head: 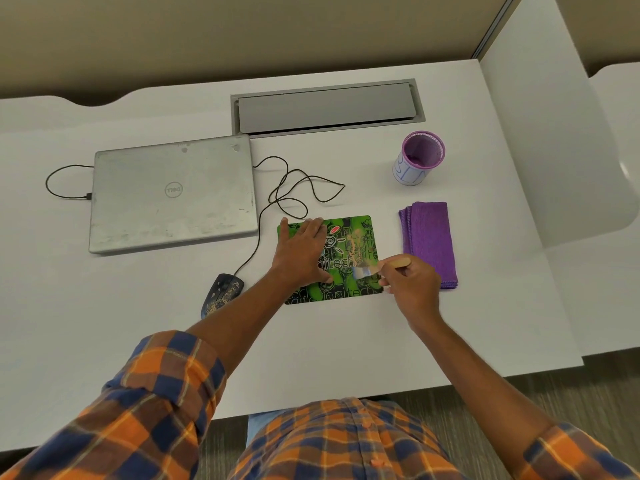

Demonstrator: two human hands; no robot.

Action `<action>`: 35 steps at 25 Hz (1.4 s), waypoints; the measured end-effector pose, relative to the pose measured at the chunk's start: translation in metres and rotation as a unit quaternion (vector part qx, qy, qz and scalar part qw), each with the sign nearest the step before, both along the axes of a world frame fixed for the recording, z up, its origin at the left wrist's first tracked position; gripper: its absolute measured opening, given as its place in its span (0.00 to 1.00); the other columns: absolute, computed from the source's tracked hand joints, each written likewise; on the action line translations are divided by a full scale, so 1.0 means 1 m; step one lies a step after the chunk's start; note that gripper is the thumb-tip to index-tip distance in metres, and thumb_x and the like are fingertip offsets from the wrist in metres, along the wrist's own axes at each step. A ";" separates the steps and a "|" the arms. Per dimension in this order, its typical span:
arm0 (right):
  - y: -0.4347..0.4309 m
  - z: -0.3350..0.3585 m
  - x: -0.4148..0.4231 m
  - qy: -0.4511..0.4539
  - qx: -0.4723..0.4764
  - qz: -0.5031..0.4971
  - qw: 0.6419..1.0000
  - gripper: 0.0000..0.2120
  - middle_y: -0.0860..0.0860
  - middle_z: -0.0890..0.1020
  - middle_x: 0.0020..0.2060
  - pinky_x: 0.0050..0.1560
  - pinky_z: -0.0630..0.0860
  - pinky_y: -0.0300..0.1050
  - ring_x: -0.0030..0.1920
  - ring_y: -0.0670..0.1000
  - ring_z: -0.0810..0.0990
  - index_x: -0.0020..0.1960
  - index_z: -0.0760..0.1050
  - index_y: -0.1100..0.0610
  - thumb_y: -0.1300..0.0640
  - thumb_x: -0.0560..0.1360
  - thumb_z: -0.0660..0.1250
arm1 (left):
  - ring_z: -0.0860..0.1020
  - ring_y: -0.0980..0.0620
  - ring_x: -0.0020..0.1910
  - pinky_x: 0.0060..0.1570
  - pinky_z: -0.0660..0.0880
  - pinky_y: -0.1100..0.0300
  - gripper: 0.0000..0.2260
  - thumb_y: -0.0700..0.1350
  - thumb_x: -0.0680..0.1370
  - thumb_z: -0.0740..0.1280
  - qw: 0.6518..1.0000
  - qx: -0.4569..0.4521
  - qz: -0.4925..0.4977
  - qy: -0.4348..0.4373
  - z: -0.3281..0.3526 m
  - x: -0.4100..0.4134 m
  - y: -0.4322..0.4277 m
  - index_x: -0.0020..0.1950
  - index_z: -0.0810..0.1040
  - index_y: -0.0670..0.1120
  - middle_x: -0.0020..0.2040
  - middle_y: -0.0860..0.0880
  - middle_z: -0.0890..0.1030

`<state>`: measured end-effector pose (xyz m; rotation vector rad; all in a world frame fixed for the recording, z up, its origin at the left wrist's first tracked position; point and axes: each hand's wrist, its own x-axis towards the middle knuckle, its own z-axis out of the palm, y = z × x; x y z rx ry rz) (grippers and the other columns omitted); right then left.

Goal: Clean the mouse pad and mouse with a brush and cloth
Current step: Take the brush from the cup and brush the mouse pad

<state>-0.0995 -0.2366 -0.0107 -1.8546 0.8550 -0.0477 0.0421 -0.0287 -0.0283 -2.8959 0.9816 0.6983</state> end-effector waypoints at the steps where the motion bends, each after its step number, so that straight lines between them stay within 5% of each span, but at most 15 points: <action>1: 0.000 0.002 0.000 -0.005 -0.001 0.001 1.000 0.06 0.48 0.89 0.35 0.40 0.89 0.54 0.36 0.50 0.89 0.46 0.88 0.51 0.60 0.79 0.75 | 0.52 0.47 0.87 0.82 0.45 0.29 0.57 0.70 0.70 0.77 1.000 0.001 0.000 0.000 0.000 0.000 0.000 0.87 0.55 0.44 0.88 0.46 0.54; 21: 0.007 -0.001 0.005 -0.025 -0.010 0.087 0.996 0.02 0.46 0.89 0.36 0.39 0.88 0.51 0.37 0.48 0.89 0.50 0.88 0.52 0.58 0.79 0.77 | 0.52 0.47 0.87 0.82 0.46 0.28 0.58 0.71 0.69 0.77 1.000 0.006 0.002 -0.001 -0.002 0.001 -0.001 0.87 0.55 0.44 0.88 0.46 0.54; 28: -0.030 0.003 0.001 0.001 -0.048 0.034 0.998 0.04 0.46 0.89 0.37 0.40 0.88 0.50 0.38 0.49 0.89 0.47 0.88 0.49 0.57 0.79 0.77 | 0.52 0.47 0.87 0.81 0.46 0.28 0.58 0.71 0.69 0.77 1.000 0.004 0.002 0.000 -0.002 0.001 -0.001 0.87 0.54 0.44 0.88 0.46 0.54; 35: 0.001 0.002 0.009 -0.020 0.018 0.071 0.997 0.07 0.49 0.89 0.37 0.38 0.86 0.46 0.37 0.50 0.89 0.48 0.89 0.51 0.61 0.79 0.75 | 0.52 0.47 0.87 0.82 0.45 0.28 0.58 0.71 0.69 0.77 1.000 0.007 0.003 0.004 -0.003 0.001 -0.001 0.87 0.54 0.44 0.88 0.46 0.54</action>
